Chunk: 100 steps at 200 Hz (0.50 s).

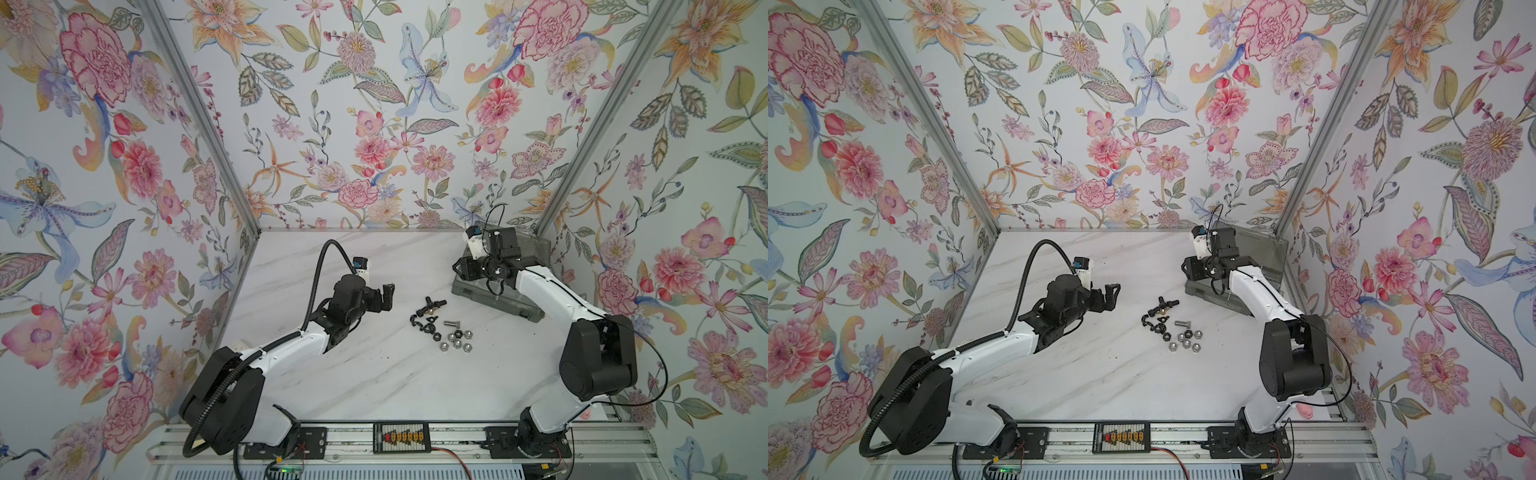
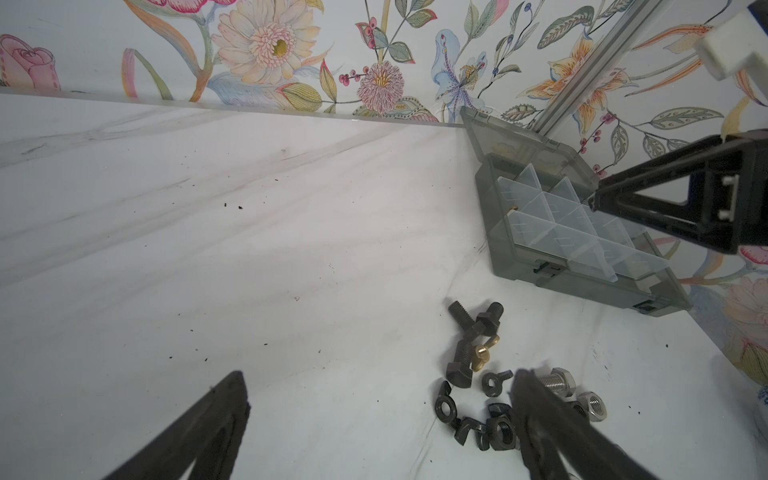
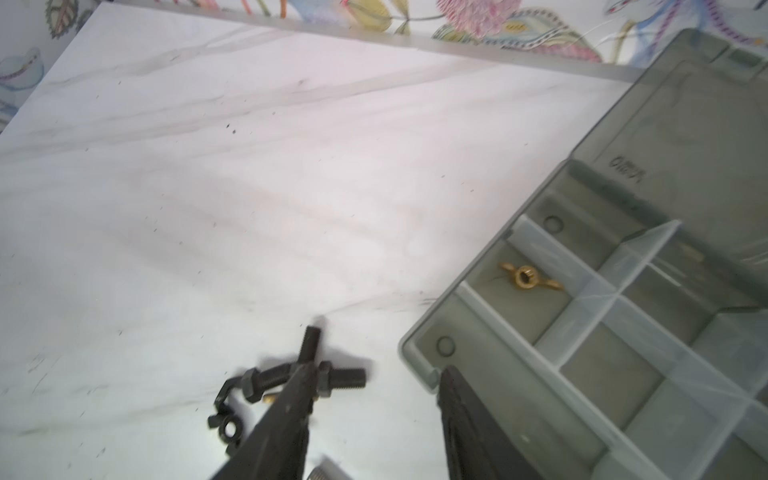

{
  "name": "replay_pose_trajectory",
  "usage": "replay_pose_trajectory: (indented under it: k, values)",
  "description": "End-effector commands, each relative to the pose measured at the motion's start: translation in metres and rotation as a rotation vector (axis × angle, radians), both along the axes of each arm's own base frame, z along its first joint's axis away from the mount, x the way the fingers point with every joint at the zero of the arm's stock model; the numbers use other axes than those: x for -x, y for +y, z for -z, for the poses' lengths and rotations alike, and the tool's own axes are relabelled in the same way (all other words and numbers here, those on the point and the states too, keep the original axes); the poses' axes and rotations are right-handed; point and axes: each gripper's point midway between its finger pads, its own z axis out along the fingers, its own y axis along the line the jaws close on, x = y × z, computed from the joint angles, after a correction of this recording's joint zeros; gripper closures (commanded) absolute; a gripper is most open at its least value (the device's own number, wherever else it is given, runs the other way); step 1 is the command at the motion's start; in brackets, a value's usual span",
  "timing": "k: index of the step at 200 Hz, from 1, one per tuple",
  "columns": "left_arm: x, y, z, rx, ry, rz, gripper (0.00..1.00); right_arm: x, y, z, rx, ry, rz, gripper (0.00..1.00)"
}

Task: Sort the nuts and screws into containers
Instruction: 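Open the right gripper to drop the wing nut and return to the pile, then lower the right gripper onto the second brass wing nut and grasp it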

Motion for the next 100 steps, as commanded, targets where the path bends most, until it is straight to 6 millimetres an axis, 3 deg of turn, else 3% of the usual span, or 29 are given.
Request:
replay_pose_trajectory:
  k: [1,37,100]
  values:
    - [0.008,-0.004,-0.005,0.020,0.001,0.024,0.01,0.037,0.010,0.029,-0.009,0.141,-0.060,0.46]
    - [0.012,-0.001,-0.002,0.027,0.009,0.015,0.00,0.063,0.030,0.063,-0.016,0.273,-0.070,0.45]
    - [0.017,0.008,-0.002,0.014,0.011,-0.004,0.01,0.076,0.048,0.102,-0.022,0.424,0.020,0.45]
